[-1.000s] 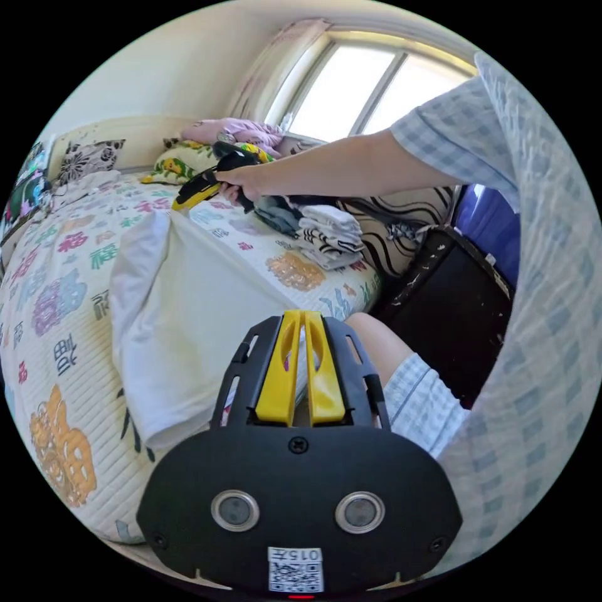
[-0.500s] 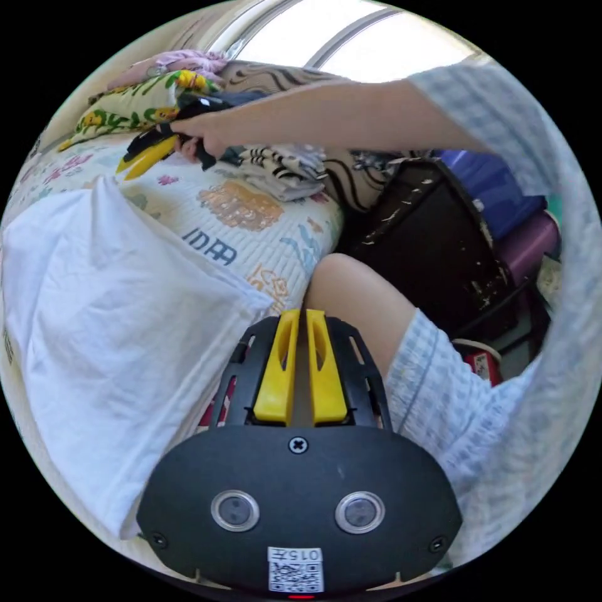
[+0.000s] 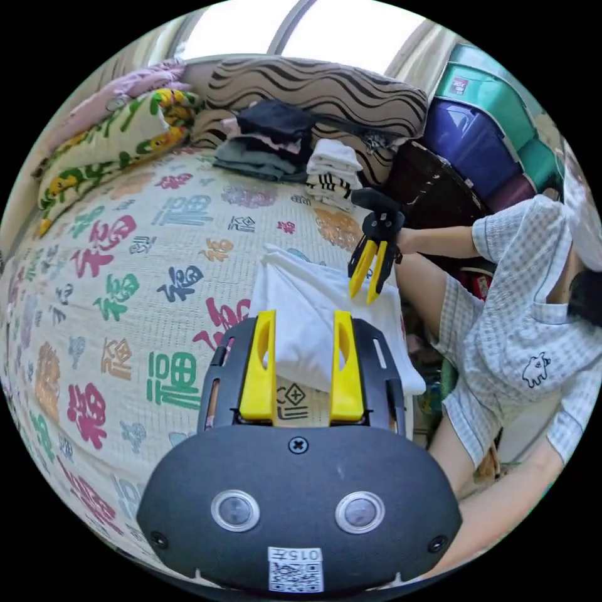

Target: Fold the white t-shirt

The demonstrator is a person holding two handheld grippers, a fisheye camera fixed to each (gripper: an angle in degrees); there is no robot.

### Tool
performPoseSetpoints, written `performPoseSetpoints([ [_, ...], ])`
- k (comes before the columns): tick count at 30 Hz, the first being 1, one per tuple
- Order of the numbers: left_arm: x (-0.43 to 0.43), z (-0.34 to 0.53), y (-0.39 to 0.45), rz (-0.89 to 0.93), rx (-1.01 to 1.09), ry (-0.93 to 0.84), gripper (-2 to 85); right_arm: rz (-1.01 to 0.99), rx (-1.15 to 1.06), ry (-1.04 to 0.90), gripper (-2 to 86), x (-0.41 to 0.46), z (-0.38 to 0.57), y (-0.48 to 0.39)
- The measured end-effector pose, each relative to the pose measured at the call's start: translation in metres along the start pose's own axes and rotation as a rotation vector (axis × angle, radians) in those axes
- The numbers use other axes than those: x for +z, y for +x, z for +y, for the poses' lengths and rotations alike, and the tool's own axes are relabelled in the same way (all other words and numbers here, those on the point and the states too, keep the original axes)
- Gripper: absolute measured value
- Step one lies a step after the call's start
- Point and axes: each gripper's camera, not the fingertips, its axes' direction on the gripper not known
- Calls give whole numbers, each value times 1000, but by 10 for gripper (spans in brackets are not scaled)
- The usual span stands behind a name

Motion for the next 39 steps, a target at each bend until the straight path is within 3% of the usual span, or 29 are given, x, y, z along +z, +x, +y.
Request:
performPoseSetpoints([
  [3,43,-36,-56,209,-6,-113,115,-13,49,15,80,0,19,7],
  [5,86,-51,-92,378,-56,-305,103,-23,64,35,72,-7,28,10],
  [11,134,-54,-140,617,-91,-566,84,23,58,-13,45,-19,50,8],
  [18,114,-67,-184,458,-77,-384,102,-39,-17,143,56,-53,63,-12],
  [24,140,-73,-200,400,-31,-468,120,284,-70,249,150,-84,25,-17],
  [27,141,-73,-215,426,-52,-404,125,372,-5,154,116,-73,4,-1],
  [30,138,-71,-222,401,-31,-376,129,295,14,25,32,-58,2,6],
  [39,159,-77,-235,382,62,-386,133,223,41,204,7,-94,67,-7],
])
